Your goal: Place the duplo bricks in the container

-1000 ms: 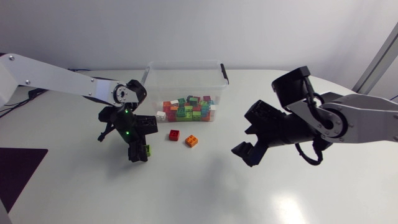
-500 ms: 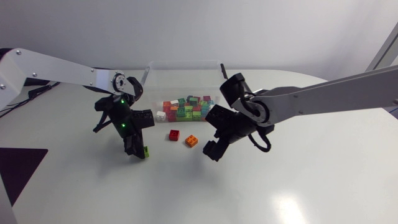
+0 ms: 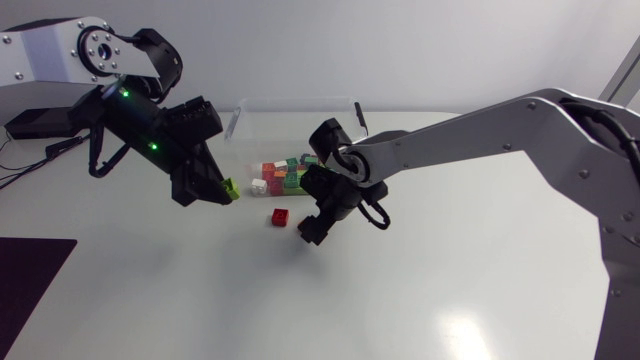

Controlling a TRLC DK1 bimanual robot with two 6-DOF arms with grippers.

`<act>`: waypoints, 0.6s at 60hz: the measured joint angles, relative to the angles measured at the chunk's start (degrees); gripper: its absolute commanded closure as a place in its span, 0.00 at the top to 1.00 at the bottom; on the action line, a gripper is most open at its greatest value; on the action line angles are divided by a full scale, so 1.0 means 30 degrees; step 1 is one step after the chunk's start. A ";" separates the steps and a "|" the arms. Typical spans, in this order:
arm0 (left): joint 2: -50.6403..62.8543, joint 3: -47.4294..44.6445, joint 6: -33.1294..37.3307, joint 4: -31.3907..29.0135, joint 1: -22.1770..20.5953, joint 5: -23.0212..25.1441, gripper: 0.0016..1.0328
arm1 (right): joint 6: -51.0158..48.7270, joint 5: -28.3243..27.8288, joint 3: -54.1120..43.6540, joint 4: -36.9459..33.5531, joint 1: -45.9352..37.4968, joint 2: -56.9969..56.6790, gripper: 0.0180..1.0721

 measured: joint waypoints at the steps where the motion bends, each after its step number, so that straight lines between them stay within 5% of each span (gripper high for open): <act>1: -0.0022 0.0189 -0.0168 -0.0015 0.0000 0.0058 0.32 | 0.0080 0.0073 0.0437 -0.0466 0.0102 0.0160 0.86; 21: -0.0087 0.1610 -0.1603 0.0197 0.0029 0.0270 0.32 | 0.0918 0.1326 0.3621 -0.3388 0.0517 0.2382 0.56; 36: -0.0087 0.3009 -0.2091 0.0204 0.0328 0.0270 0.32 | 0.1195 0.1778 0.6105 -0.5005 0.1093 0.3891 0.47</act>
